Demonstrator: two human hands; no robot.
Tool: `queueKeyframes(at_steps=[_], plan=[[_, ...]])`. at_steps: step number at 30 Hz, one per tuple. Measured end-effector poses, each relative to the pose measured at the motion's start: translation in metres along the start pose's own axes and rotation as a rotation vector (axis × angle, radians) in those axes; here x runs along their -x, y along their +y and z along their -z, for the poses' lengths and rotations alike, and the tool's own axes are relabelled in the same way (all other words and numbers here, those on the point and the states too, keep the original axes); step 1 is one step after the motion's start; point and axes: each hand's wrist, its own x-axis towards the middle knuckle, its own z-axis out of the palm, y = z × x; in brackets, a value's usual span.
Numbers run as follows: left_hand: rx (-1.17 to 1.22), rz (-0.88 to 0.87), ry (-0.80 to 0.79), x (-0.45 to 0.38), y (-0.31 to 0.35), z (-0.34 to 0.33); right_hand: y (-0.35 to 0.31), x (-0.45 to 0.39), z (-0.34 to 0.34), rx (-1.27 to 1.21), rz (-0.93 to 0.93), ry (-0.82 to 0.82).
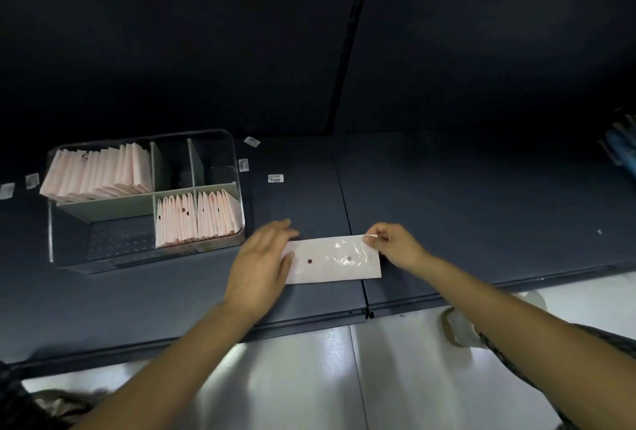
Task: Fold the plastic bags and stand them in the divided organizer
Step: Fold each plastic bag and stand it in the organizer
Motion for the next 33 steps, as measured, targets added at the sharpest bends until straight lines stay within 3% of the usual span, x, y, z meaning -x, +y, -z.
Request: queueKeyframes(at_steps=[3, 7, 11, 13, 15, 16, 18, 20, 22, 25, 30, 33], plan=[[-0.148, -0.165, -0.088, 0.014, 0.013, -0.022, 0.002, -0.01, -0.005, 0.096, -0.062, 0.032], [-0.298, -0.069, -0.355, 0.028, 0.013, -0.054, 0.003, -0.014, -0.009, 0.17, -0.109, 0.045], [-0.405, 0.003, -0.424, 0.036, 0.005, -0.071, 0.001, -0.011, -0.011, 0.243, -0.133, 0.051], [-0.423, 0.0, -0.437, 0.039, 0.002, -0.073, -0.003, -0.006, -0.013, 0.458, -0.108, 0.085], [-0.445, -0.01, -0.427, 0.04, 0.001, -0.074, -0.007, 0.002, -0.019, 0.752, 0.077, 0.224], [-0.45, -0.005, -0.433, 0.04, 0.002, -0.073, -0.011, 0.007, -0.027, 0.777, 0.224, 0.268], [-0.449, 0.014, -0.447, 0.04, 0.003, -0.073, -0.02, 0.017, -0.052, 0.693, 0.47, 0.151], [-0.428, 0.01, -0.457, 0.04, 0.003, -0.071, -0.021, 0.026, -0.084, 0.69, 0.553, -0.037], [-0.422, -0.029, -0.447, 0.038, 0.003, -0.065, -0.011, 0.032, -0.104, 0.684, 0.476, -0.072], [-0.387, -0.057, -0.466, 0.034, -0.001, -0.055, 0.013, 0.037, -0.101, 0.663, 0.317, 0.041], [-0.296, -0.09, -0.429, 0.022, -0.02, -0.059, 0.018, 0.03, -0.071, 0.609, 0.206, 0.231], [-0.38, -0.084, -0.438, 0.008, -0.021, -0.052, 0.001, 0.017, -0.054, 0.661, 0.075, 0.183]])
